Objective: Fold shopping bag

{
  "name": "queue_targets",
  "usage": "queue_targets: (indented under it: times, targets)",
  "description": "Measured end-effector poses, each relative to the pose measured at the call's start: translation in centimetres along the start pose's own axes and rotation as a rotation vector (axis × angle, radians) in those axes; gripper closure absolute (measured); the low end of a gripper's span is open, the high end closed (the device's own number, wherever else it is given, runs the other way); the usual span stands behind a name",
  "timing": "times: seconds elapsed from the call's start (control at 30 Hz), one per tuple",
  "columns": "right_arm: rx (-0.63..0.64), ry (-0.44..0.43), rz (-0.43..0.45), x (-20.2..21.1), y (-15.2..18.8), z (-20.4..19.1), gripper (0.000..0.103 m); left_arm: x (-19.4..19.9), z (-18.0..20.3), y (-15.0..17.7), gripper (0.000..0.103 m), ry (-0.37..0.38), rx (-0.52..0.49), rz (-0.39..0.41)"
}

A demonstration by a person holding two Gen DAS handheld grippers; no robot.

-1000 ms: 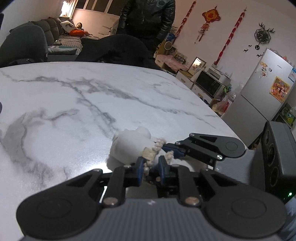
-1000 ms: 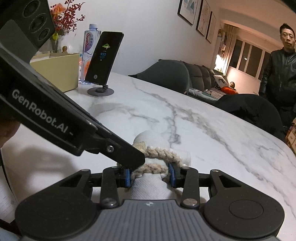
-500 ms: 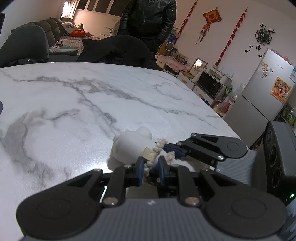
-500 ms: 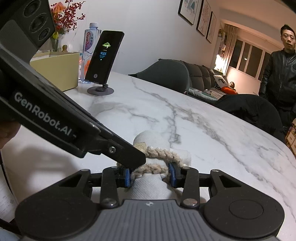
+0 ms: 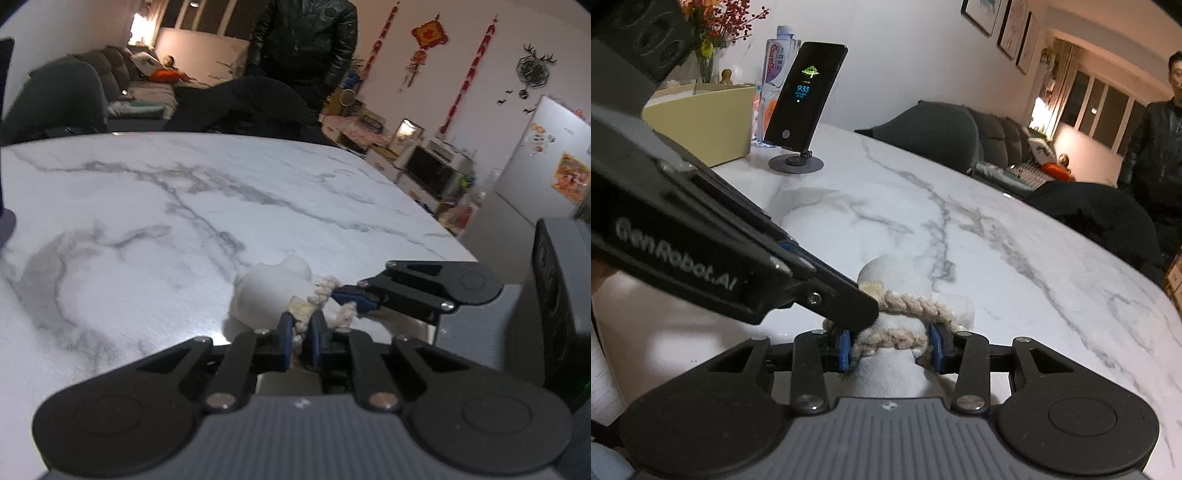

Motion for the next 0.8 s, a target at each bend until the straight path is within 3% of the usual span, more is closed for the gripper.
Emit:
queue_targets:
  times: [0.17, 0.47, 0.8]
  targets:
    - [-0.003, 0.004, 0.001, -0.4, -0.1, 0.1, 0.064, -0.4, 0.3, -0.2, 0.095, -0.117, -0.108, 0.016]
    - [0.047, 0.093, 0.050, -0.5, -0.1, -0.7, 0.066, -1.3, -0.5, -0.4, 0.097, -0.318, -0.239, 0.033]
    - [0.061, 0.123, 0.080, -0.5, -0.3, -0.6, 0.068, -2.3, -2.2, -0.9, 0.098, -0.354, -0.189, 0.029]
Point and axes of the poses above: each gripper's, at about its wrist camera, not at the fingertips, and x roughly against the way its jaws point, z to its right, y to its underside, the point moved 10 cm from there along -x, roughly the way its jaws point, and after that the axes turned 11 degrees about y, right-handed, at the moved point
